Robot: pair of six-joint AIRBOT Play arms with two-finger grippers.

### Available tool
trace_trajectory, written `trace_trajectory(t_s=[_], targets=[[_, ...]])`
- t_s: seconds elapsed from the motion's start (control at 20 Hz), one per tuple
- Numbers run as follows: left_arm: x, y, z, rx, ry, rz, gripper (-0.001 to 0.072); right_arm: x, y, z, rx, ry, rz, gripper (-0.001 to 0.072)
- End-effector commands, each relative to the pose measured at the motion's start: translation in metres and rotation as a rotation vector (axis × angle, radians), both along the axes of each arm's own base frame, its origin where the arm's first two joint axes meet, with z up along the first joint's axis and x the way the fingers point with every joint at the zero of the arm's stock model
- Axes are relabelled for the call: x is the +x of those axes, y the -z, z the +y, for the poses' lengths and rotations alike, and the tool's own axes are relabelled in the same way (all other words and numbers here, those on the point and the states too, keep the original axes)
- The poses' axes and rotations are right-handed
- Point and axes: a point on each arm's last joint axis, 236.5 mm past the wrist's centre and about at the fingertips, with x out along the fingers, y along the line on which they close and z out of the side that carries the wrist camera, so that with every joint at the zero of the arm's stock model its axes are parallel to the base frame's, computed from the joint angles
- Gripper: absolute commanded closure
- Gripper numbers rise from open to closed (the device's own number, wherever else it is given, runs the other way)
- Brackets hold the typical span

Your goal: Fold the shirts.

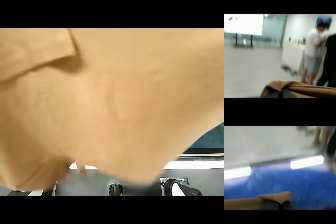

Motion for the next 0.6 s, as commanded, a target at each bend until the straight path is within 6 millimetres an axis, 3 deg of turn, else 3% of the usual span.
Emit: trace_trajectory(t_s=[0.0, 0.05, 0.15, 0.2, 0.3, 0.4, 0.55], targets=[[0.102, 0.159, -0.012, 0.008, 0.064, 0.436, 0.068, 0.051, 0.183, -0.014, 0.201, -0.017, 0.579, 0.0664], [0.129, 0.225, -0.017, 0.017, 0.074, 0.563, 0.068, 0.064, 0.24, -0.02, 0.225, -0.007, 0.713, 0.0664], [0.167, 0.339, -0.023, -0.022, 0.061, 0.753, 0.068, 0.093, 0.335, -0.011, 0.252, -0.033, 0.862, 0.0664], [0.179, 0.397, -0.03, -0.056, 0.062, 0.851, 0.068, 0.111, 0.375, -0.003, 0.253, -0.052, 0.89, 0.0664], [0.191, 0.471, -0.038, -0.118, 0.07, 0.996, 0.068, 0.146, 0.425, 0.008, 0.253, -0.062, 0.884, 0.0663], [0.208, 0.509, -0.039, -0.173, 0.052, 1.04, 0.0679, 0.179, 0.447, 0.009, 0.286, -0.029, 0.801, 0.0662], [0.24, 0.519, -0.025, -0.201, -0.031, 0.952, 0.0679, 0.23, 0.427, -0.005, 0.344, 0.063, 0.551, 0.0662]])
